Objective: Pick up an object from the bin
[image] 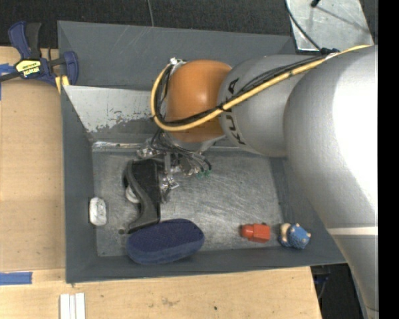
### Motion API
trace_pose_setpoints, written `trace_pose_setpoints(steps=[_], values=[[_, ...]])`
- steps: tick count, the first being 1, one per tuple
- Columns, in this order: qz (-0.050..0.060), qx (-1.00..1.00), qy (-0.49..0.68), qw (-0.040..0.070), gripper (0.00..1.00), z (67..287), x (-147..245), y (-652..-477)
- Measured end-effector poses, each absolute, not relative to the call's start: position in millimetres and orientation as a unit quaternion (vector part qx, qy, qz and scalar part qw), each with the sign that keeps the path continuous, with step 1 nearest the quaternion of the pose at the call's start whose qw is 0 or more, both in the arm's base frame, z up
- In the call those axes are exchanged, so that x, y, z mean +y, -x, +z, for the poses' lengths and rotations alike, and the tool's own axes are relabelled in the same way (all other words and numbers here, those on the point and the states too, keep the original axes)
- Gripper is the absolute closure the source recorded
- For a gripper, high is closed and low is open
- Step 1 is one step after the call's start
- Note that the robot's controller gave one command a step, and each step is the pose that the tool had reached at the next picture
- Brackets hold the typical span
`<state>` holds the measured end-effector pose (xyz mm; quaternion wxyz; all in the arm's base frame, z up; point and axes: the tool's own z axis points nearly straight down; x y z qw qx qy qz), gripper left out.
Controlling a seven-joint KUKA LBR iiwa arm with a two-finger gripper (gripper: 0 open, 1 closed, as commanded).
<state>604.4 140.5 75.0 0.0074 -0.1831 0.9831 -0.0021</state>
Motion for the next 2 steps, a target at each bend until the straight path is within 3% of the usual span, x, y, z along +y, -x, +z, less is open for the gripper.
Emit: trace_pose_setpoints(steps=[1, 2], values=[[-0.002, 0.979, 0.205, 0.005, 0.0, 74, 171, -606.0], [-0.001, 0.973, 0.23, 0.005, 0.0, 77, 198, -595.9]])
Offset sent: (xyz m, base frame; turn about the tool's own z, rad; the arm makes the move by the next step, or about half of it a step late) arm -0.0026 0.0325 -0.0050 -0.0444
